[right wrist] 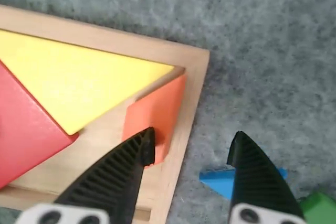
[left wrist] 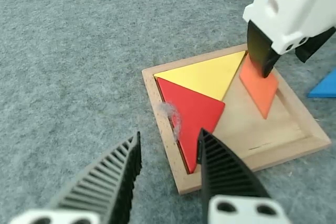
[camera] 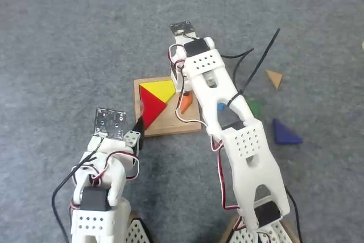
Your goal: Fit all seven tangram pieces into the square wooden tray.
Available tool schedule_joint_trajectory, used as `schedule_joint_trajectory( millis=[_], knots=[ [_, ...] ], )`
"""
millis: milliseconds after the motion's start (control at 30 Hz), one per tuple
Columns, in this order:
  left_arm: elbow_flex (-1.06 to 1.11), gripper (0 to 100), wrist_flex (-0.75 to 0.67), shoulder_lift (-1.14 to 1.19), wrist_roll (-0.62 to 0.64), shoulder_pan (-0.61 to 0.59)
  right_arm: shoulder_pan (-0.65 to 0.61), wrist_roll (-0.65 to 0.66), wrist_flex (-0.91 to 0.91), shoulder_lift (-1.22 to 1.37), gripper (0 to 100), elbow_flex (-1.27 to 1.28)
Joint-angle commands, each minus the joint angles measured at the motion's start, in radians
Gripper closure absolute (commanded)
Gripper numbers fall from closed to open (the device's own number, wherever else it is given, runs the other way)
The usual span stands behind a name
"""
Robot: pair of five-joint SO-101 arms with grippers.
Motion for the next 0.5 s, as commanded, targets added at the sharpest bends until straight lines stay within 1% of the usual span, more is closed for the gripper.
schedule_joint_trajectory(
  millis=[0, 167, 233, 400, 467],
  knots=[
    [-0.005, 83, 0.003, -0.012, 0.002, -0.002, -0.004, 0.011, 0.001, -0.002, 76.8, -0.035],
    [-0.005, 83, 0.003, -0.012, 0.002, -0.002, -0.008, 0.012, 0.002, -0.016, 76.8, -0.038],
    [-0.005, 83, 0.003, -0.012, 0.002, -0.002, 0.005, 0.014, 0.028, -0.039, 76.8, -0.072],
    [-0.005, 83, 0.003, -0.012, 0.002, -0.002, 0.028, 0.020, 0.200, -0.150, 76.8, -0.261],
    [-0.005, 83, 0.003, -0.012, 0.002, -0.002, 0.031, 0.068, 0.237, -0.200, 76.8, -0.316]
  ],
)
